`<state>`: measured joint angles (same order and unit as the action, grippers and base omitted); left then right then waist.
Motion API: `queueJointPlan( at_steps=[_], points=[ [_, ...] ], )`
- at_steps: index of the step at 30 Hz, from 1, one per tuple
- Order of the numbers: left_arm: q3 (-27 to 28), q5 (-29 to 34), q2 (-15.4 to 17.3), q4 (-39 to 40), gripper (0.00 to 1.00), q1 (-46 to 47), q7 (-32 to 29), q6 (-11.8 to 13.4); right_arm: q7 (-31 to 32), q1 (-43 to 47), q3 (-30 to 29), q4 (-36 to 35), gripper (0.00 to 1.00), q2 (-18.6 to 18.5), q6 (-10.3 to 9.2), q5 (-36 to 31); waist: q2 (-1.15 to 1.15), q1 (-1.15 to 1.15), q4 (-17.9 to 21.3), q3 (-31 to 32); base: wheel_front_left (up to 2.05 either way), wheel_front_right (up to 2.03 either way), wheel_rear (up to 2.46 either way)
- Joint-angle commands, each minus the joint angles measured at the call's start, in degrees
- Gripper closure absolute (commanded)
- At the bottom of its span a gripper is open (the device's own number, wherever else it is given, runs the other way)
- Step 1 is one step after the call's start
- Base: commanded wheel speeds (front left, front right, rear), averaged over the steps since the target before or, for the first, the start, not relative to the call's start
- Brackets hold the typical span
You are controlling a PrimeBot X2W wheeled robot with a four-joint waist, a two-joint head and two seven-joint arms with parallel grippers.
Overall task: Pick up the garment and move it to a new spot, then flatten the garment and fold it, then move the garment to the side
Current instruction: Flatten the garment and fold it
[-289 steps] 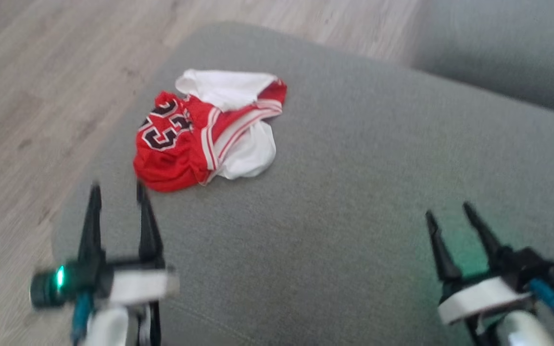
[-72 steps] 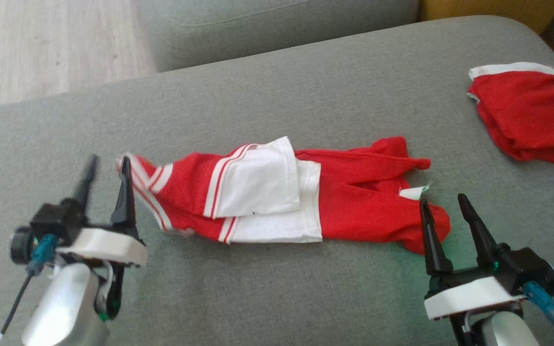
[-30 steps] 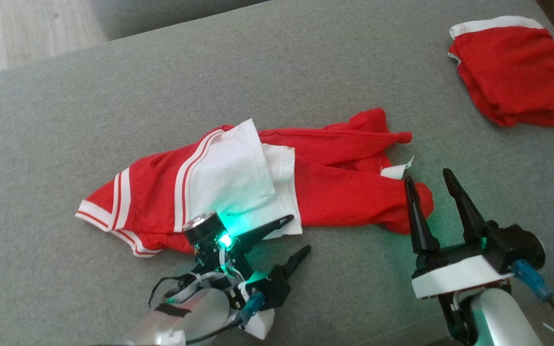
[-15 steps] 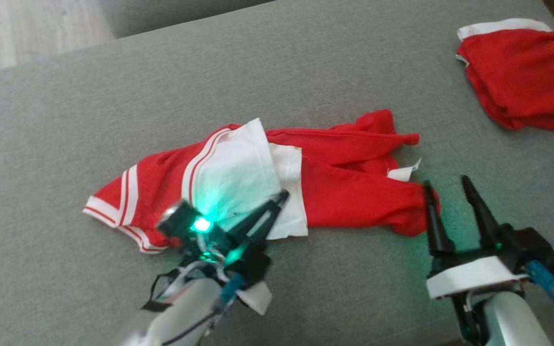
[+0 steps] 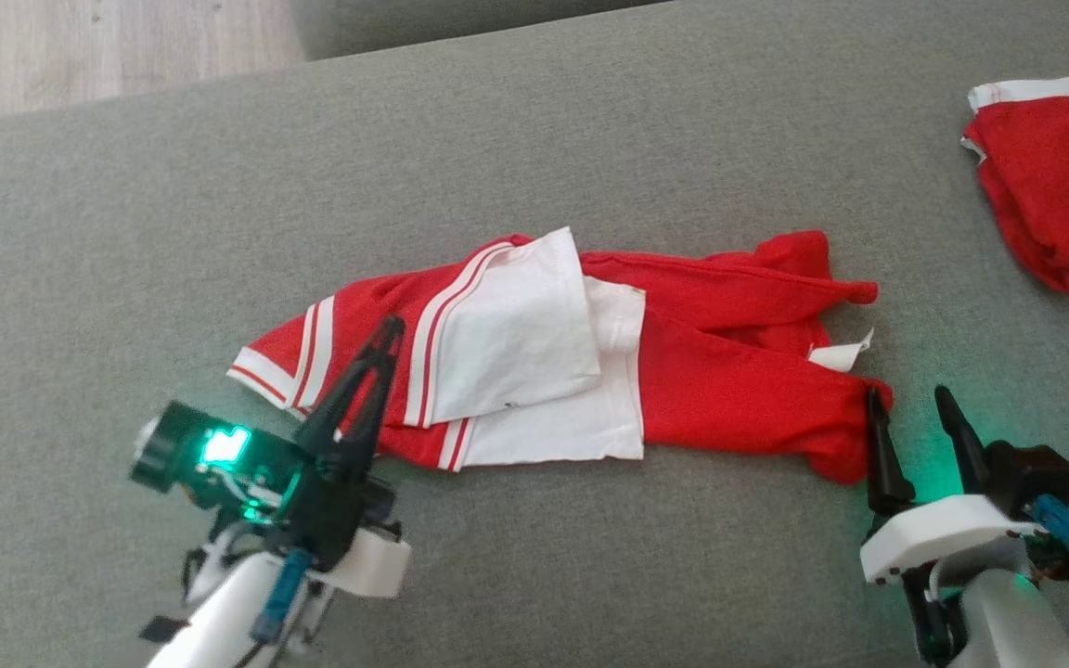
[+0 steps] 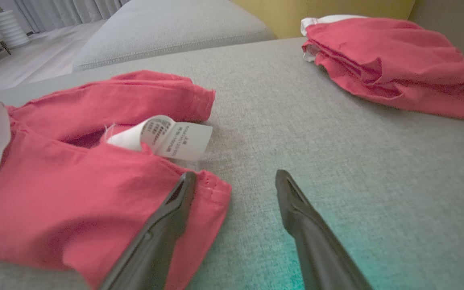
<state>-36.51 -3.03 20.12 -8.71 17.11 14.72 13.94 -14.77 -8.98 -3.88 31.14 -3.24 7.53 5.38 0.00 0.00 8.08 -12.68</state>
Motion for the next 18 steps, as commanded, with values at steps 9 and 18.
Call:
queueJointPlan(
  at_steps=[9, 18],
  points=[
    [-0.38, -0.41, 3.62, 7.93, 1.00, 0.10, 0.28, -4.34, -0.23, -3.57, 1.50, 4.54, 0.00, -2.03, -0.04, 0.57, 0.00, 0.00, -0.61, 0.07, 0.00, 0.00, 0.00],
    [-13.17, 4.87, -3.94, -5.14, 0.00, 6.10, -1.62, -12.88, -0.23, -5.63, 5.11, 9.11, 0.00, -2.81, -0.04, 2.31, 0.00, 0.00, -0.23, -0.82, 0.00, 0.00, 0.00]
  ],
)
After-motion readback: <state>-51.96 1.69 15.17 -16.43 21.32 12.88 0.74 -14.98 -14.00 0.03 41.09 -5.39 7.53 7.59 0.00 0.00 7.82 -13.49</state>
